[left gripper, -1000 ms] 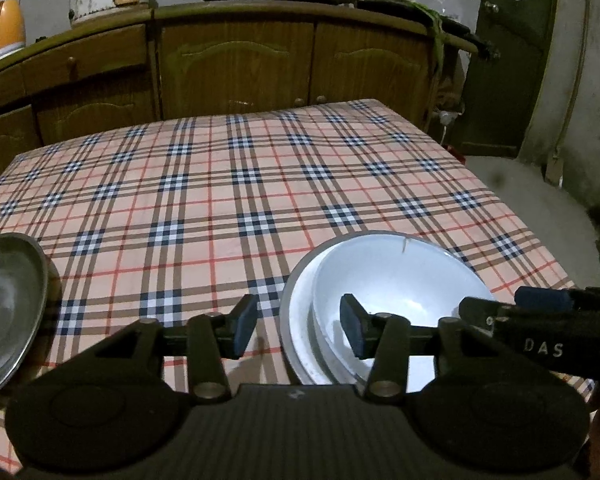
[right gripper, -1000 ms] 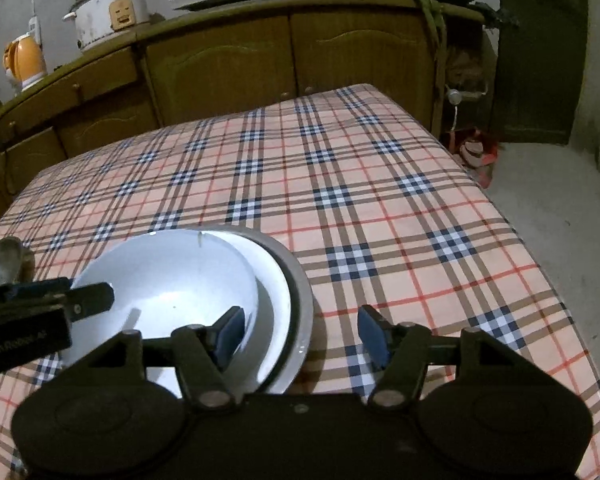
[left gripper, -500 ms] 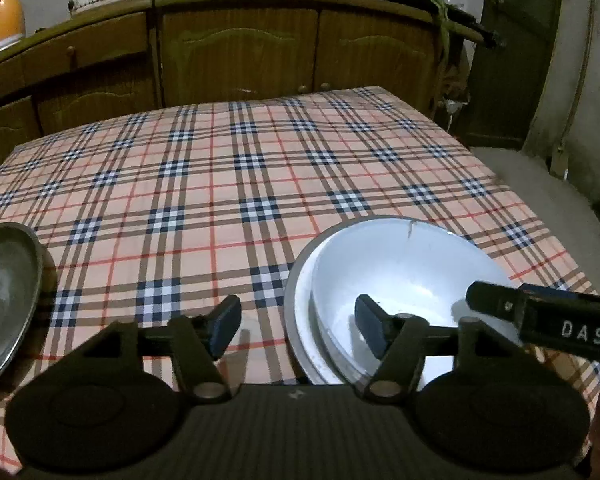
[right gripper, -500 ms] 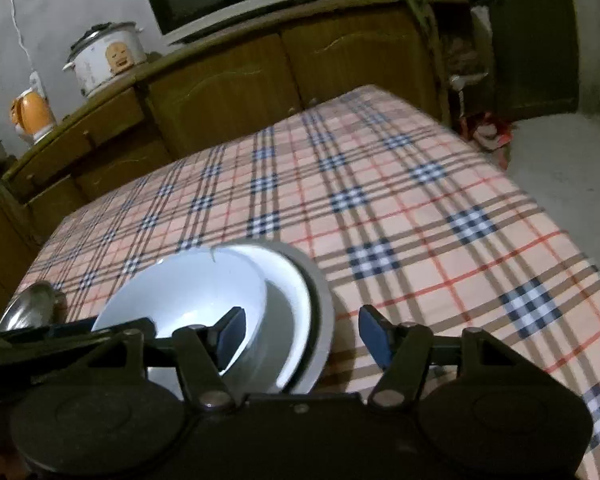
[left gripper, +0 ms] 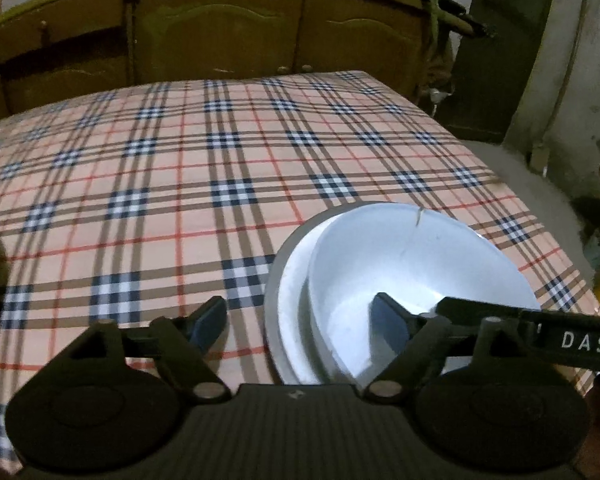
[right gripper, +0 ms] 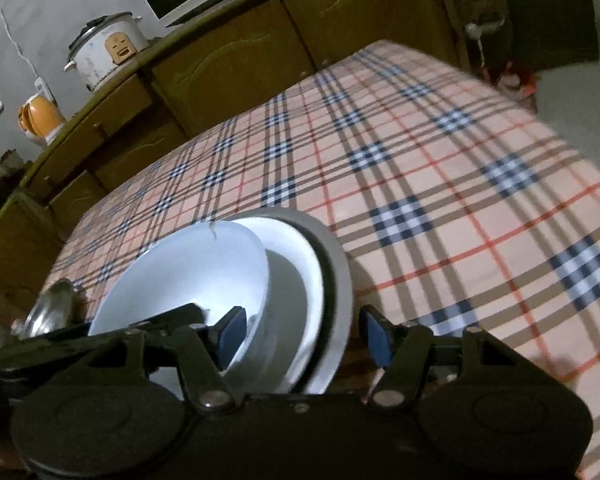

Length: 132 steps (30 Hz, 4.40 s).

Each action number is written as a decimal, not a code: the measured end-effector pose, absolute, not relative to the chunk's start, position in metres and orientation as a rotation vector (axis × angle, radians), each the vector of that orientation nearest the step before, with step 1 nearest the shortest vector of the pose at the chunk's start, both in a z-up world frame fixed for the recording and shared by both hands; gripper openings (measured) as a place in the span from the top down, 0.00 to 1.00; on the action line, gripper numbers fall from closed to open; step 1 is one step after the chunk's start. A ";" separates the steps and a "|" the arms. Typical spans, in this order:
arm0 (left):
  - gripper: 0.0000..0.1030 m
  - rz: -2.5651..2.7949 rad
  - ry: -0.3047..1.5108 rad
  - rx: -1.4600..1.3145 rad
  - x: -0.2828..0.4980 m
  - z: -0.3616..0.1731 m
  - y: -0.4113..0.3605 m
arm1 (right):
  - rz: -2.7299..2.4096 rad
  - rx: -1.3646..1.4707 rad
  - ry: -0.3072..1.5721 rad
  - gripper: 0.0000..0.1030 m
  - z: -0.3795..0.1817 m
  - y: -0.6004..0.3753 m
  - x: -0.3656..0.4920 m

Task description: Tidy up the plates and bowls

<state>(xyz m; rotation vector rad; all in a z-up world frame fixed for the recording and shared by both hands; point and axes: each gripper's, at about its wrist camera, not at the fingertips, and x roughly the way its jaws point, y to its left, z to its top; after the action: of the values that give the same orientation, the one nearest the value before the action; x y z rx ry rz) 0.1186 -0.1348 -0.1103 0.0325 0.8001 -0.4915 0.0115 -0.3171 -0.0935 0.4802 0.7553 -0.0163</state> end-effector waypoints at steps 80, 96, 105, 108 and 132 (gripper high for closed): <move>0.37 -0.105 0.624 -0.122 0.093 -0.004 0.123 | 0.488 0.395 0.718 0.47 0.001 -0.019 0.088; 0.37 -0.104 0.728 -0.147 0.141 -0.067 0.150 | 0.449 0.415 0.840 0.47 -0.071 0.009 0.138; 0.37 -0.085 0.754 -0.152 0.157 -0.085 0.155 | 0.447 0.427 0.873 0.47 -0.094 0.016 0.158; 0.37 -0.080 0.755 -0.167 0.159 -0.090 0.157 | 0.445 0.427 0.870 0.46 -0.100 0.018 0.161; 0.23 0.036 0.663 -0.085 0.104 -0.054 0.143 | 0.328 0.092 0.680 0.21 -0.038 0.007 0.097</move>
<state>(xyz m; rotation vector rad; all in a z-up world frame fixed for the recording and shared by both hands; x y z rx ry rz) 0.1044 0.1432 -0.0537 -0.0852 0.6629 0.0358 0.0970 0.0075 -0.0382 0.0915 0.6798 0.3282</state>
